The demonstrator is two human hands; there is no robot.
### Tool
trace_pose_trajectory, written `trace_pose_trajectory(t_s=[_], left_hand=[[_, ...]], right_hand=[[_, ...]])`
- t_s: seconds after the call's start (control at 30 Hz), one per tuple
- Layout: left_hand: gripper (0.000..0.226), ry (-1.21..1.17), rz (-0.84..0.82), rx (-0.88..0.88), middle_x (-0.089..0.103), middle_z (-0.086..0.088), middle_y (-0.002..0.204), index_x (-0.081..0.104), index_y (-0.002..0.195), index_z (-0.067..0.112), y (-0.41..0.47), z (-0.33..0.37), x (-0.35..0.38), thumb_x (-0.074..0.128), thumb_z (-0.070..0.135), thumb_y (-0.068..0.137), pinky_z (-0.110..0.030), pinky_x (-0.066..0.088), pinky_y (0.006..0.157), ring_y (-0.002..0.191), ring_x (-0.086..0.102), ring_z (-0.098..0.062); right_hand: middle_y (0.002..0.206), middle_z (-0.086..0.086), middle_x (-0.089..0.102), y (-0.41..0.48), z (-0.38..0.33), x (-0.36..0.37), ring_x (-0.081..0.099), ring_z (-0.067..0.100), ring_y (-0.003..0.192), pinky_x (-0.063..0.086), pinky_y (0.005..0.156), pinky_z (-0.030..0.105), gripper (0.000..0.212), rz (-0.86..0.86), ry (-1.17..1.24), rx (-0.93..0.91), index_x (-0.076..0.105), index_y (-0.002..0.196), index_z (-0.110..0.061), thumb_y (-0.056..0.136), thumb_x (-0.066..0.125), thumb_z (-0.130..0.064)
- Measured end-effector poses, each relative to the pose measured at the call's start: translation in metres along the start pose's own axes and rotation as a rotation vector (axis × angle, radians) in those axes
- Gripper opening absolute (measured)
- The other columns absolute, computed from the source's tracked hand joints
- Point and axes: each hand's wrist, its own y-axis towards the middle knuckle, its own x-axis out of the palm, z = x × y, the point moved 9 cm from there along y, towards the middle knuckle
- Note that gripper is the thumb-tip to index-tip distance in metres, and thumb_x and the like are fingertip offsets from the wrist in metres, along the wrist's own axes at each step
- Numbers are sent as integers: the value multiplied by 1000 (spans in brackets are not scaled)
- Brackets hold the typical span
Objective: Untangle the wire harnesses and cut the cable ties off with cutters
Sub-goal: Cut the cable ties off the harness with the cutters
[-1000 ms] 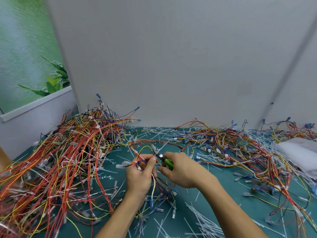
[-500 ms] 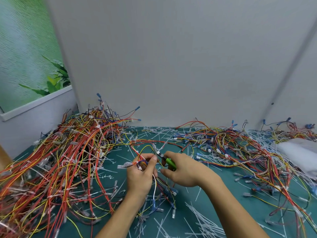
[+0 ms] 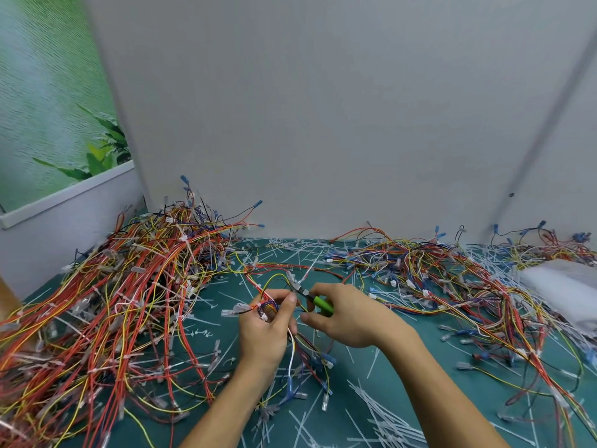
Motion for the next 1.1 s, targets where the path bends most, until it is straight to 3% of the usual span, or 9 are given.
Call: trace_pose_trajectory(t_s=[0.13, 0.3, 0.4, 0.5, 0.6, 0.73, 0.83, 0.97, 1.1], left_hand=[[6, -3, 6, 2, 55, -8, 48, 68, 90, 7, 0, 2, 1, 66, 4, 95, -22, 43, 47, 44, 51, -15], [8, -39, 43, -11, 54, -8, 47, 67, 89, 6, 1, 2, -4, 64, 3, 96, -21, 41, 45, 41, 49, -14], [7, -26, 28, -11, 55, -9, 48, 67, 90, 6, 1, 2, -3, 65, 4, 96, -21, 42, 46, 43, 50, -14], [7, -26, 34, -20, 55, -9, 47, 67, 90, 7, 2, 0, -3, 65, 4, 96, -22, 42, 47, 43, 50, -14], [7, -24, 31, -19, 55, -9, 48, 68, 90, 8, 2, -2, -3, 66, 6, 95, -23, 42, 47, 44, 51, -15], [7, -4, 24, -5, 55, -6, 47, 68, 89, 9, 3, -2, -2, 66, 6, 95, -21, 43, 48, 43, 51, -14], [8, 1, 25, -6, 56, -7, 47, 69, 89, 11, 3, -4, -2, 67, 7, 95, -23, 43, 48, 44, 51, -15], [9, 8, 22, 0, 57, -7, 48, 70, 88, 13, 3, -4, -2, 67, 9, 95, -23, 43, 48, 44, 52, -15], [8, 1, 18, -9, 56, -4, 47, 68, 89, 13, 4, -6, -2, 66, 10, 96, -20, 42, 46, 42, 50, -12]], right_hand=[[96, -7, 58, -2, 1, 1, 56, 15, 83, 40, 72, 27, 36, -20, -24, -1, 58, 122, -29, 96, 61, -54], [86, -13, 54, -3, 0, 2, 48, 1, 66, 35, 60, 21, 29, -35, -40, -25, 59, 116, -29, 97, 60, -51], [92, -8, 57, -2, -3, 1, 51, 7, 70, 38, 65, 26, 29, -19, -31, -29, 60, 117, -29, 97, 60, -50], [91, -6, 59, -1, -4, 2, 53, 17, 78, 38, 70, 27, 17, -9, -34, -32, 57, 103, -34, 97, 60, -49], [90, -5, 60, -1, -3, 2, 53, 17, 75, 37, 65, 29, 16, -2, -32, -36, 53, 96, -35, 97, 61, -49], [91, -5, 60, -1, -2, 1, 54, 16, 76, 37, 63, 28, 19, 5, -42, -34, 60, 102, -31, 96, 61, -49], [85, -9, 58, -1, -1, 0, 52, 6, 69, 36, 58, 23, 18, 7, -32, -30, 59, 99, -32, 96, 62, -49], [93, -3, 62, 0, -1, -2, 56, 17, 77, 38, 62, 28, 19, 19, -30, -28, 61, 104, -30, 96, 63, -48], [89, -4, 62, 0, -1, -3, 55, 16, 74, 38, 59, 25, 16, 34, -8, -35, 60, 98, -32, 95, 64, -48]])
